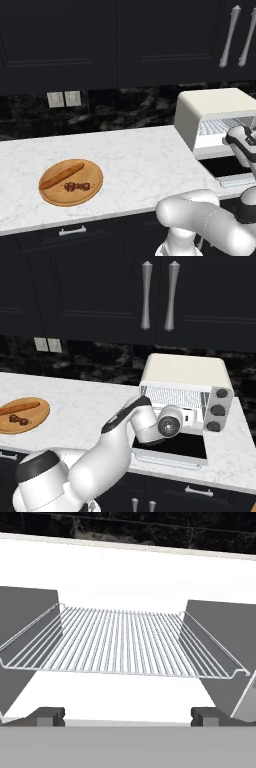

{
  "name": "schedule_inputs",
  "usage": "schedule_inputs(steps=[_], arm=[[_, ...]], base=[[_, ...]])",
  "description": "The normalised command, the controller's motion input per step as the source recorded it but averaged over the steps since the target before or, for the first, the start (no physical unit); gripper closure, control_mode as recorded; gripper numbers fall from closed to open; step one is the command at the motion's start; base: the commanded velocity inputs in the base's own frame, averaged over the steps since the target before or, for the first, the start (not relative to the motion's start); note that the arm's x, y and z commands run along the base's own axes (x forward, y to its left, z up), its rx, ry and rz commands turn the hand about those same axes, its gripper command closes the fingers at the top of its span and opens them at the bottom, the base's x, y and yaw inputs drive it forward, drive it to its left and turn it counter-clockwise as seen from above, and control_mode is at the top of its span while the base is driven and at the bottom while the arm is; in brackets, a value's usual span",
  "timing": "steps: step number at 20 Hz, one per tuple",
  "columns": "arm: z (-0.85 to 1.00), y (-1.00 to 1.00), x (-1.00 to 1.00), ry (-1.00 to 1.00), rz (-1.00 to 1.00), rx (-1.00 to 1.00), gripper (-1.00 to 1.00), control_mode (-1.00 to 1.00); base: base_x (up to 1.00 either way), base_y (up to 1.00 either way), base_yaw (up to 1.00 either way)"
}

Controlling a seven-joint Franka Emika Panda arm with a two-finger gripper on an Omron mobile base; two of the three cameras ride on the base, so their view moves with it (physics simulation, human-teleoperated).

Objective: Pick up the kebab skewer and baguette bread, and place them inside the toaster oven. Close the toaster oven door and start by setting the timer.

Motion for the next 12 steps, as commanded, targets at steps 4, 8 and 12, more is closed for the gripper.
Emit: schedule_inputs(steps=[4,8,12], arm=[[0.00,0.00,0.36,-0.03,0.00,0.07,-1.00,-1.00],[0.00,-0.01,0.23,-0.02,0.00,0.06,-1.00,-1.00],[0.00,-0.01,0.13,-0.02,0.00,0.00,-1.00,-1.00]], base=[[0.00,0.00,0.00],[0.00,0.00,0.00],[0.00,0.00,0.00]])
